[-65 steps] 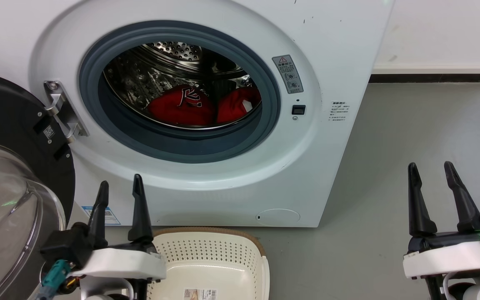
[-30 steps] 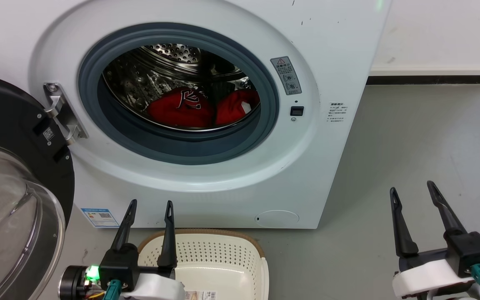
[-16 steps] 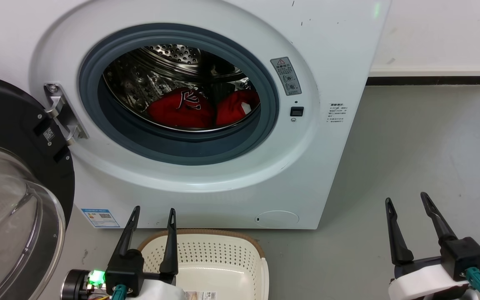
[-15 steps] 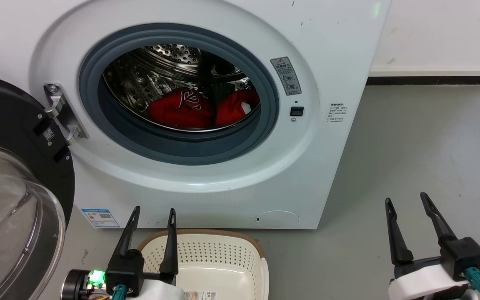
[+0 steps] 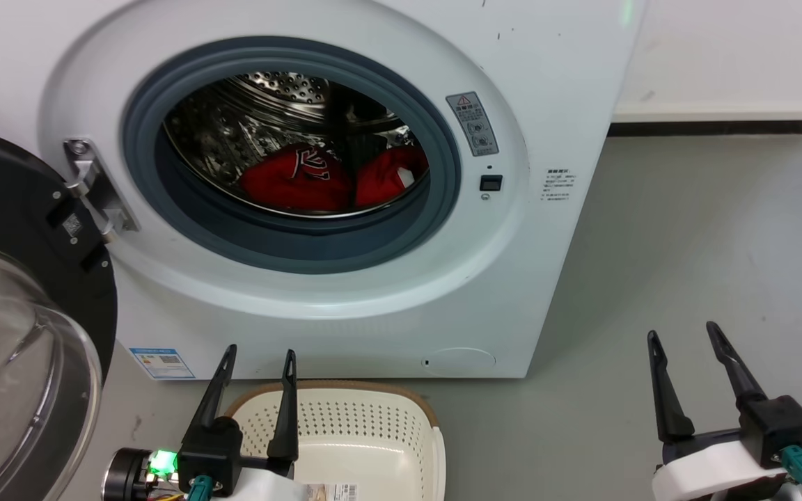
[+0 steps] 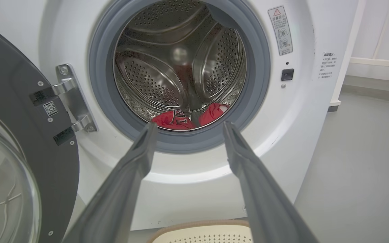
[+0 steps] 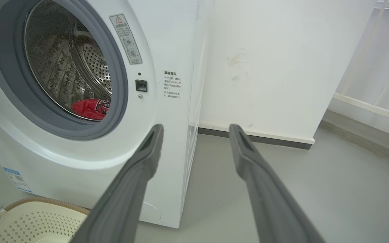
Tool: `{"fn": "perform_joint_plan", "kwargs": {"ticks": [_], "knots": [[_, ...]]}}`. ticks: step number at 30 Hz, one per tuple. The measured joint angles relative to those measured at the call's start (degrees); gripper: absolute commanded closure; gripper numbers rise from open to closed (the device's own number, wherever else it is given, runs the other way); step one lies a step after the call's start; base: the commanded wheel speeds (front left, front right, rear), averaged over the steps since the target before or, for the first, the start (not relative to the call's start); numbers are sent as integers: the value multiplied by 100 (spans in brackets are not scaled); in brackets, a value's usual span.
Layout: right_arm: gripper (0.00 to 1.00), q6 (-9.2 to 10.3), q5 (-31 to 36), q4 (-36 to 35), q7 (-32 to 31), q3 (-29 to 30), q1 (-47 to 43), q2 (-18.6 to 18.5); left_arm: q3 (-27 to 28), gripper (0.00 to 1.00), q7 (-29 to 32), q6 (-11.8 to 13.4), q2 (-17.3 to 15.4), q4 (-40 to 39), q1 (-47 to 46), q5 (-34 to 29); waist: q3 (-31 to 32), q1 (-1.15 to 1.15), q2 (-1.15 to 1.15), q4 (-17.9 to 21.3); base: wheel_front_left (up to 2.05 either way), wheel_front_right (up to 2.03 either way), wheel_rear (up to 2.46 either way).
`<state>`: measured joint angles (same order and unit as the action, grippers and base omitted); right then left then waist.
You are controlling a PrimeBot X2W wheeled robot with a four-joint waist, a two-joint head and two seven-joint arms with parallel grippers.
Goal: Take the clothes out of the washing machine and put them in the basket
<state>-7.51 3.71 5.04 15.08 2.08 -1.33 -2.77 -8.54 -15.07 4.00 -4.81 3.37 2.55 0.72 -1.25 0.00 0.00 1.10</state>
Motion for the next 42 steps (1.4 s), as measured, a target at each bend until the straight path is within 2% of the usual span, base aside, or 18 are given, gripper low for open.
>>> {"fn": "perform_joint_plan", "kwargs": {"ticks": [4, 8, 13, 17, 19, 27, 34, 42], "knots": [[0, 0, 10, 23, 0, 92, 73, -2, -11, 0, 0, -162, -103, 205, -76, -7, -164, 0, 0, 92, 0, 0, 0], [0, 0, -37, -41, 1, 114, 348, -3, -7, 0, -1, -452, -393, 579, -627, -54, -515, 0, 0, 223, 0, 0, 0], [0, 0, -204, -93, 1, 135, 630, -8, 12, 0, -1, -786, -956, 1199, -1866, -183, -1159, 0, 0, 433, 0, 0, 0], [0, 0, -382, -109, 1, 92, 872, -10, -23, 0, 37, -983, -1457, 2061, -3234, -278, -1766, -1, 0, 623, 0, 0, 0], [0, 0, -456, -120, 1, 46, 975, -13, -112, 0, 258, -1063, -1672, 2490, -3982, -316, -2071, -1, -1, 718, 0, 0, 0], [0, 0, -799, -171, 1, -148, 1395, -14, -1074, 0, 1514, -1141, -2345, 3745, -6592, -334, -3219, -2, 0, 1112, 0, 0, 0], [0, 0, -1082, -226, 1, -383, 1610, -14, -2195, 0, 2351, -1141, -3050, 4473, -8271, 223, -3947, -2, 0, 1537, 0, 0, 0], [0, 0, -1276, -300, 1, -642, 1645, -13, -3221, 0, 3541, -1143, -3710, 4832, -9572, 1049, -4482, -1, 0, 1997, 0, 0, 0]]}}
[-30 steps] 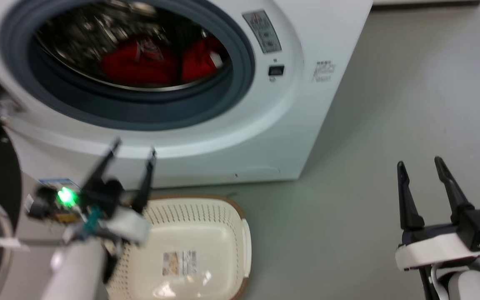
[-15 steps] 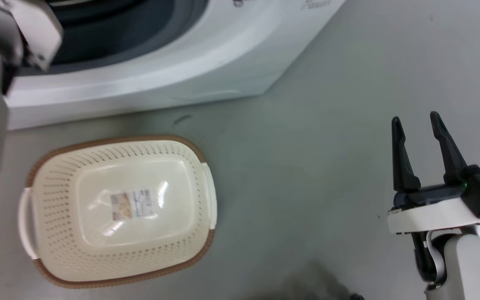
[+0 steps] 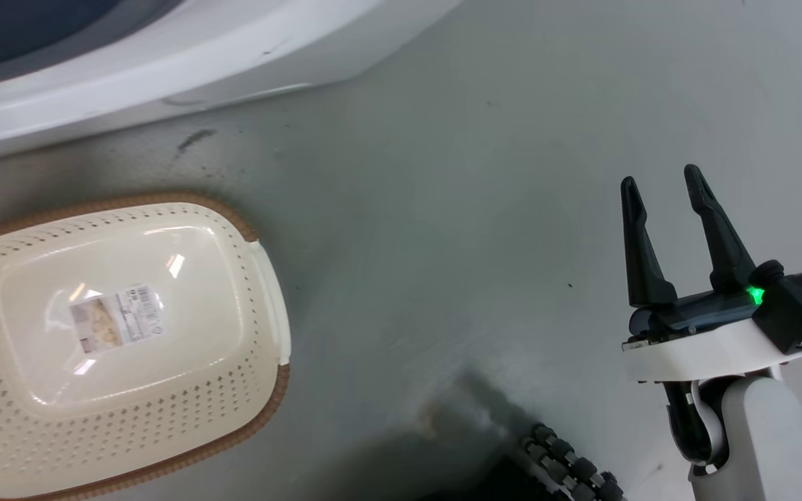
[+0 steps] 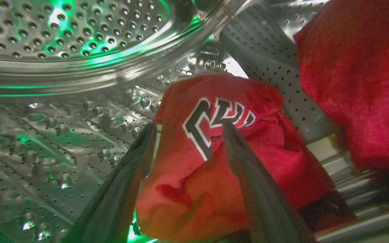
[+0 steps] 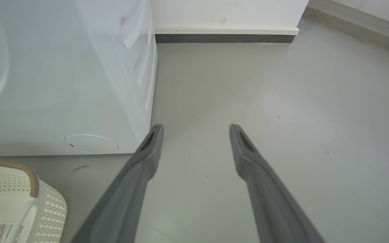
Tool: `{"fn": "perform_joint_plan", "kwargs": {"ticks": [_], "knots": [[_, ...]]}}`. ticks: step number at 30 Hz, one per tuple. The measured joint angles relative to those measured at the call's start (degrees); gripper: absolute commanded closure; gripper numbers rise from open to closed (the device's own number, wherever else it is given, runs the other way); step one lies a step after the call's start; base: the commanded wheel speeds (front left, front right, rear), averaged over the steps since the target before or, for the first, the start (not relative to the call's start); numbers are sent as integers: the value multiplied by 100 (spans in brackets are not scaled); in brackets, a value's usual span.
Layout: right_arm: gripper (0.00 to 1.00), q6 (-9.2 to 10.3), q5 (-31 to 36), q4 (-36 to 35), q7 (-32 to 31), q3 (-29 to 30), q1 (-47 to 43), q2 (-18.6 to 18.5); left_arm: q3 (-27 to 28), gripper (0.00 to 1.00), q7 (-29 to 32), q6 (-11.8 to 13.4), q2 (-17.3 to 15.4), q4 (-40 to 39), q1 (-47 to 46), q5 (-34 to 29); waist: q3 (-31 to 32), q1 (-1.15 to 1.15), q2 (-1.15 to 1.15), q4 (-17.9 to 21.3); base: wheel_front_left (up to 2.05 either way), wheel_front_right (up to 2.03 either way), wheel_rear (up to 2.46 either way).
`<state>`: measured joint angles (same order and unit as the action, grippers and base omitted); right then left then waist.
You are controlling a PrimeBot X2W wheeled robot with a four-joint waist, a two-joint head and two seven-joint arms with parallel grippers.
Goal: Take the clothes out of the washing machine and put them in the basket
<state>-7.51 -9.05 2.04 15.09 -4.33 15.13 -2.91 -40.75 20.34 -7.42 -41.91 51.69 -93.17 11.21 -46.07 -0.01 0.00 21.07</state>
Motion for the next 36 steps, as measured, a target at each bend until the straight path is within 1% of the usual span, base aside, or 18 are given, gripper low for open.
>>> {"fn": "perform_joint_plan", "kwargs": {"ticks": [3, 7, 12, 16, 18, 19, 20, 23, 27, 32, 34, 36], "knots": [[0, 0, -73, -31, 0, -67, -1, -1, -375, 0, 520, 0, -234, -22, -298, 371, -159, 0, 0, 126, 0, 0, 0], [0, 0, -149, -60, 0, -163, -17, -1, -806, 0, 1027, 0, -610, -224, -641, 747, -339, 0, 0, 262, 0, 0, 0], [0, 0, -212, -145, 0, -269, -26, -1, -1189, 0, 1411, 0, -970, -602, -886, 1214, -524, 1, 0, 380, 0, 0, 0], [0, 0, -266, -205, 0, -310, -32, -1, -1322, 0, 1590, 0, -1147, -899, -986, 1452, -652, 1, 0, 435, 0, 0, 0], [0, 0, -283, -225, 0, -331, -31, -1, -1335, 0, 1661, 0, -1184, -982, -1001, 1596, -707, 1, 0, 449, 0, 0, 0], [0, 0, -293, -230, 0, -337, -30, -1, -1357, 81, 1681, 0, -1192, -1025, -1001, 1641, -727, 1, 0, 453, 0, 0, 0], [0, 0, -298, -234, 0, -341, -26, -1, -1355, 100, 1689, 0, -1192, -1045, -1001, 1682, -743, 1, 0, 456, 0, 0, 0], [0, 0, -303, -245, 0, -348, -3, -1, -1362, 100, 1696, 1, -1210, -1109, -1001, 1767, -760, 1, 0, 453, 0, 0, 0], [0, 0, -303, -245, 0, -330, 35, -1, -1345, 100, 1399, 62, -1202, -1138, -977, 1772, -730, 1, 0, 432, 0, 0, 0], [0, 0, -253, -236, 0, -229, 108, -1, -1287, 100, 806, 181, -1105, -1020, -890, 1782, -559, 1, 0, 370, 0, 0, 0], [0, 0, -226, -218, 0, -141, 126, -1, -1271, 100, 486, 213, -1005, -932, -782, 1834, -457, 1, 0, 330, 0, 0, 0], [0, 0, -163, -182, 0, -30, 135, 0, -1221, 100, 89, 300, -850, -838, -605, 1920, -330, 1, 0, 278, 0, 0, 0]]}}
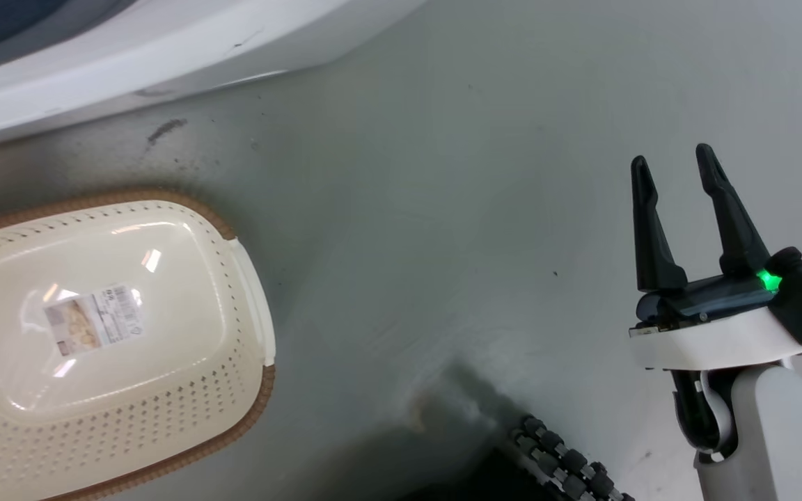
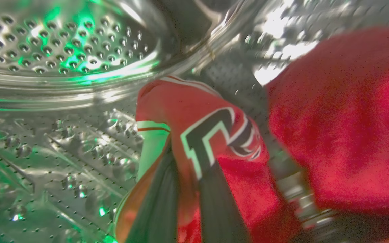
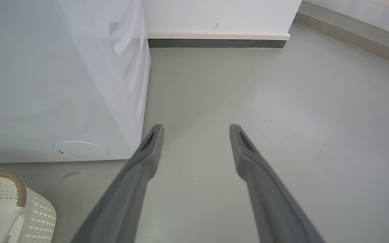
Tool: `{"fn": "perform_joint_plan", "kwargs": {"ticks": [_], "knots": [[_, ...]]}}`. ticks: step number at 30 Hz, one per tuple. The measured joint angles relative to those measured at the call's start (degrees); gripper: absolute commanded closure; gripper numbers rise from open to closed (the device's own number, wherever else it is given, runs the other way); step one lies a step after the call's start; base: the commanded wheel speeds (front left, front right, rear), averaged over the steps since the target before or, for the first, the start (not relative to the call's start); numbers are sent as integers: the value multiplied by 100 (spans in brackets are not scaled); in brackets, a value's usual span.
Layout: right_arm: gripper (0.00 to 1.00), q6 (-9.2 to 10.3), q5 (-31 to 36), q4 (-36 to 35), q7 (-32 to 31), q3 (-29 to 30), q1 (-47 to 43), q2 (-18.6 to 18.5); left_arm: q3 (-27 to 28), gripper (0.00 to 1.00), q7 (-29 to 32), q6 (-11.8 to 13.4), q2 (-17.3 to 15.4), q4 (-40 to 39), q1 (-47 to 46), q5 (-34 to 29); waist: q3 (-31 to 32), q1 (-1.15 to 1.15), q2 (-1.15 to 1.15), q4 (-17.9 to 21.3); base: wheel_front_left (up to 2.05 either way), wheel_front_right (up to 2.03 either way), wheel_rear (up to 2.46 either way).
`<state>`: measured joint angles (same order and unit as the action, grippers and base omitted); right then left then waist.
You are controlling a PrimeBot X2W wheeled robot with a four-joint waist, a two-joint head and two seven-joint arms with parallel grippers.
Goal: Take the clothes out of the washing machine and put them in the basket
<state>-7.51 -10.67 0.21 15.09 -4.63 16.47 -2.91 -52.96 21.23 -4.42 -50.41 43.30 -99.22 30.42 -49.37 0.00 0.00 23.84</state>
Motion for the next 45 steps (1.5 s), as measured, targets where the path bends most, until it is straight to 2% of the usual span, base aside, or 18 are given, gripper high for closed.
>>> {"fn": "perform_joint_plan", "kwargs": {"ticks": [5, 13, 16, 20, 24, 28, 33, 38, 45], "knots": [[0, 0, 208, 60, 0, 238, 23, 1, 342, 100, -1258, 256, 500, 381, 670, 514, 396, 0, 0, -186, 0, 0, 0], [0, 0, 590, 152, 0, 505, -16, 5, 535, 100, -3036, 349, 1169, 1047, 1795, 881, 1224, 1, 0, -545, 0, 0, 0], [0, 0, 708, 182, 0, 603, -125, 4, 587, 100, -3449, 378, 1421, 1191, 2207, 987, 1567, 1, 0, -689, 0, 0, 0], [0, 0, 858, 243, 0, 667, -274, 5, 756, 100, -3608, 470, 1671, 1103, 2662, 1018, 2002, 1, 0, -890, 0, 0, 0], [0, 0, 937, 304, 0, 730, -409, 7, 1274, 100, -3615, 715, 1778, 298, 3267, 826, 2403, 2, 0, -1098, 0, 0, 0], [0, 0, 1000, 370, 0, 725, -534, 4, 1803, 100, -3620, 825, 1887, -407, 4167, 598, 2774, 2, 0, -1292, 0, 0, 0], [0, 0, 1073, 442, 0, 708, -655, 5, 2363, 100, -3621, 840, 1945, -1215, 5012, 198, 3206, 2, 0, -1504, 0, 0, 0], [0, 0, 1095, 517, 0, 788, -831, 3, 2683, 100, -3622, 847, 2022, -2000, 5857, -163, 3590, 2, 1, -1696, 0, 0, 0], [0, 0, 1120, 568, 0, 895, -1019, 3, 2867, 100, -3623, 904, 2057, -3049, 7054, -253, 3984, 1, 0, -1955, 0, 0, 0]]}}
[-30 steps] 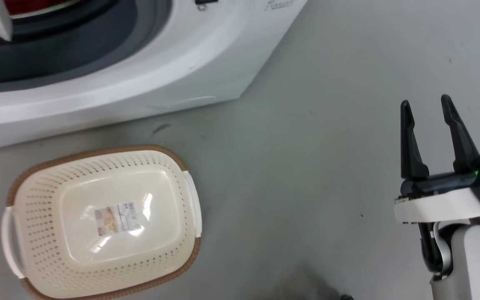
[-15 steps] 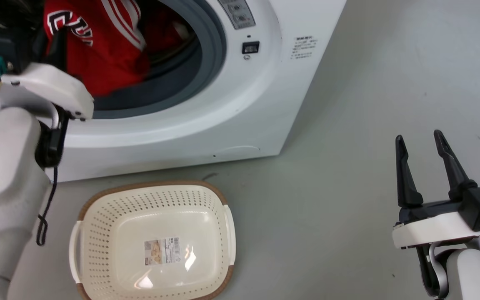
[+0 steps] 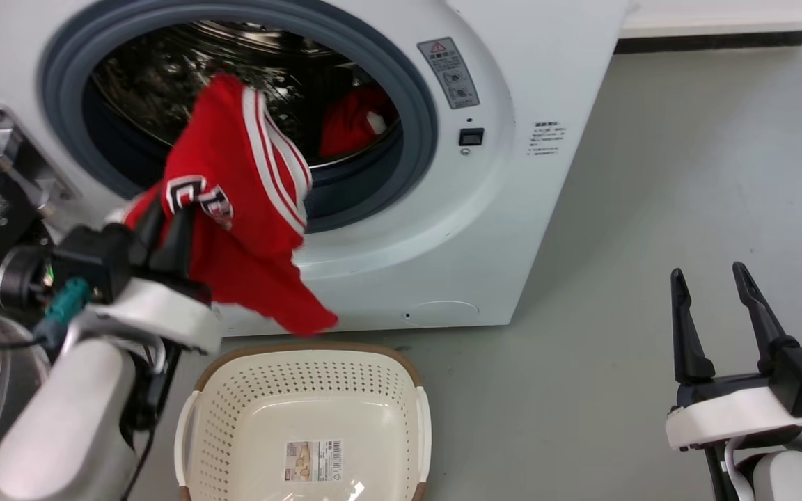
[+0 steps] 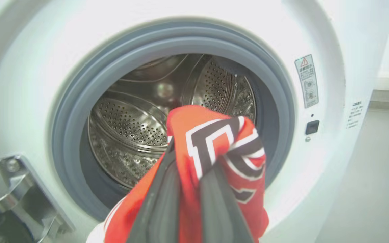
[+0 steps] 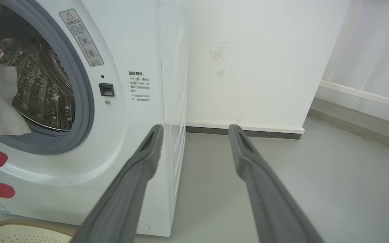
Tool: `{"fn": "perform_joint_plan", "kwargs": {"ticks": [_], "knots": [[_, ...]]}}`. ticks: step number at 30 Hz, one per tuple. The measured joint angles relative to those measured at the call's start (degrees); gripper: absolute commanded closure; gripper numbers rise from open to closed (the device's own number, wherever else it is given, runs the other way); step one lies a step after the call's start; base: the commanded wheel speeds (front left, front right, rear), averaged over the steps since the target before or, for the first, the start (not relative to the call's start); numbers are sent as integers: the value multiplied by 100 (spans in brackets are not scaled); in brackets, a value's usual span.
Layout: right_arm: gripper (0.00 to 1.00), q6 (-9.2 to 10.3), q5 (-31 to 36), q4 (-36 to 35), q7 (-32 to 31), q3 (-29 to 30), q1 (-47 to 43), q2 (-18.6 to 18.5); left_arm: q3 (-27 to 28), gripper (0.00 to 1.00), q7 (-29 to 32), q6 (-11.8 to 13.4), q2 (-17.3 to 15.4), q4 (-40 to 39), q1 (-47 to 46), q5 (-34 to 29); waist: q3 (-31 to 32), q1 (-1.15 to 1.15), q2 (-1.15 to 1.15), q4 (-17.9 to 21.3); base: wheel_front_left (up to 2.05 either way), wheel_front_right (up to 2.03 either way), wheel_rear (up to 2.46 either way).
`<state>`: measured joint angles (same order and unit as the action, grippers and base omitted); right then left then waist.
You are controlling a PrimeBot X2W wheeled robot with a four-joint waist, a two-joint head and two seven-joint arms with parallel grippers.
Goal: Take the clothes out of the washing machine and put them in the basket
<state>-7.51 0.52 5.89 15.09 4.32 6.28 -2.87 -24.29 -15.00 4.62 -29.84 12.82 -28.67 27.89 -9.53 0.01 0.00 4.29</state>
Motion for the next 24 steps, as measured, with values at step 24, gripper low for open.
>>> {"fn": "perform_joint_plan", "kwargs": {"ticks": [24], "knots": [[0, 0, 327, -344, 0, -23, 375, -1, -581, 100, 16, -434, 760, 2674, 215, -43, -1481, -2, 0, -100, 0, 0, 0]]}}
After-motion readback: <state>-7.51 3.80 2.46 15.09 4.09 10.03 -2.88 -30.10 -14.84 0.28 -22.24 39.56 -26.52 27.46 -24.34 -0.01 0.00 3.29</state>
